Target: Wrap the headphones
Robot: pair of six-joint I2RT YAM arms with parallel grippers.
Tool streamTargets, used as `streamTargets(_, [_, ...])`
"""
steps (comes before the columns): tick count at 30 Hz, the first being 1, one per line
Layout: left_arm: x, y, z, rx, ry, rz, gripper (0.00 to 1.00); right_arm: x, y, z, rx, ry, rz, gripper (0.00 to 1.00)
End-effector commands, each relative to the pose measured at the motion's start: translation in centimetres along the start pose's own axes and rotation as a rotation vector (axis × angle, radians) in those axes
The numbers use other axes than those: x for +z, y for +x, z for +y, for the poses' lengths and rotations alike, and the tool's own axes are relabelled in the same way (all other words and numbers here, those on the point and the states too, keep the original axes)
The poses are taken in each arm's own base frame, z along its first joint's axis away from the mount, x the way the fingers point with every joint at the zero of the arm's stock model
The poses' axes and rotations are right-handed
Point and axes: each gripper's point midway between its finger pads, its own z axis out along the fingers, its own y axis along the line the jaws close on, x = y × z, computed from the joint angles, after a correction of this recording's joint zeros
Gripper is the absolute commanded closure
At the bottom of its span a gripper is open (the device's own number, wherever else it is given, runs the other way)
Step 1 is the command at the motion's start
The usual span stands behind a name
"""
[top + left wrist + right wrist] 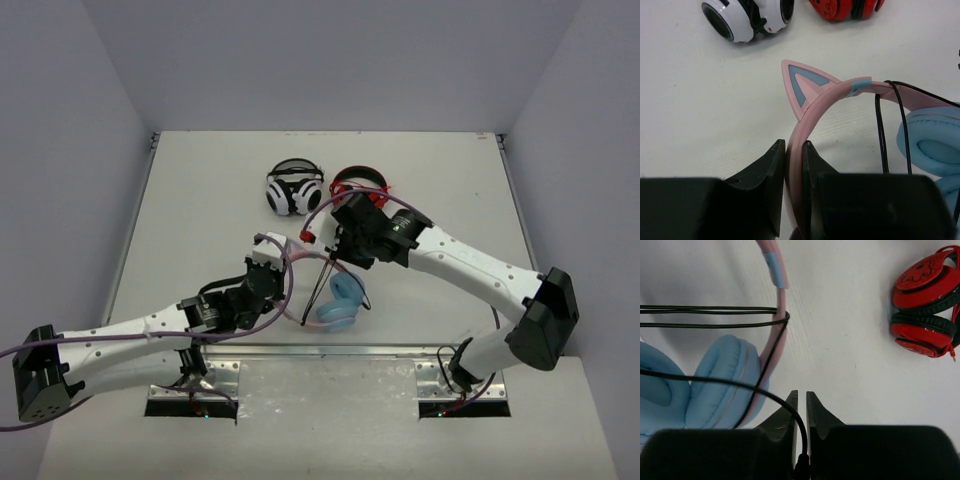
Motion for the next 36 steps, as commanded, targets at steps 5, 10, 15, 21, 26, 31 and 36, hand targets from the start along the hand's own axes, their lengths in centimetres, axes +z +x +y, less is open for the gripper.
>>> streamTargets(5, [-0.6,-1.8,-1.0,-0.076,0.012,-0.001,1.0,-0.1,-1.6,-2.5,-0.039,0.063,-0.014,0.99])
streamTargets(10, [-1.3,-3.1,-1.1,-0.113,0.04,-0.028,0.99,0.7,-0.5,-3.5,-0.014,0.107,0.002,0.93])
streamTargets(15, [-2.0,-3.8,-2.1,-0.134,0.105,-0.029,1.0,0.9,-0.1,-6.0,0.044,0.203,-0.014,0.93])
streamTargets(21, [-2.5,-4.3,-3.2,-0.138,0.177,-0.024,1.0,0.2,-1.6,-8.3,0.069,0.333,-0.108,0.98])
streamTargets(26, [-2.9,-5.2,-3.5,-0.142,0.211,-0.056,1.0,-0.2,-2.6,-6.4,0.064,0.25,-0.218,0.96])
streamTargets(31, [-3.2,-6.3,-3.6,-0.146,0.211,-0.072,1.0,-0.2,-2.3,-4.8,0.07,0.169,-0.212,0.93])
streamTargets(36, [-3.4,-6.9,-3.8,-0.134,0.226,-0.072,1.0,-0.3,-2.4,-4.0,0.063,0.132,-0.235,0.92])
